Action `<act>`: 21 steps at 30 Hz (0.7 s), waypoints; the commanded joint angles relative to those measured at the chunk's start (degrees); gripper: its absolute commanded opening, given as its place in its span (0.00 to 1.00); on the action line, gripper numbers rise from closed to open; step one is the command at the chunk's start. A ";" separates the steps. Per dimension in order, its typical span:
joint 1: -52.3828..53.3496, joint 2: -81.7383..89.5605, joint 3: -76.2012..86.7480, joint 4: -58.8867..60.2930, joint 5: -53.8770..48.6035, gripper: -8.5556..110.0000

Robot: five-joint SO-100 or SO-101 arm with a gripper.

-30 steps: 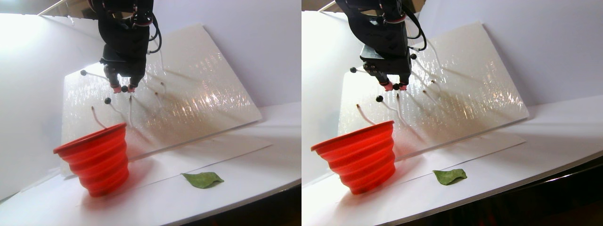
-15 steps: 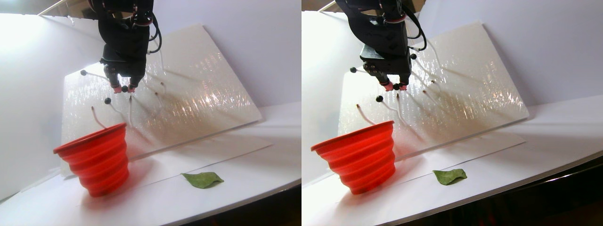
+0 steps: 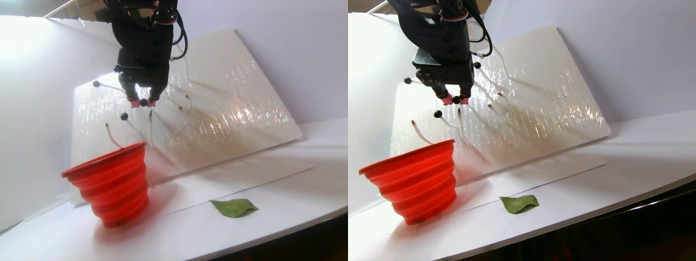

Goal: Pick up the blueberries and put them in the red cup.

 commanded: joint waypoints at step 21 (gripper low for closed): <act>-2.11 17.05 4.13 12.74 0.00 0.16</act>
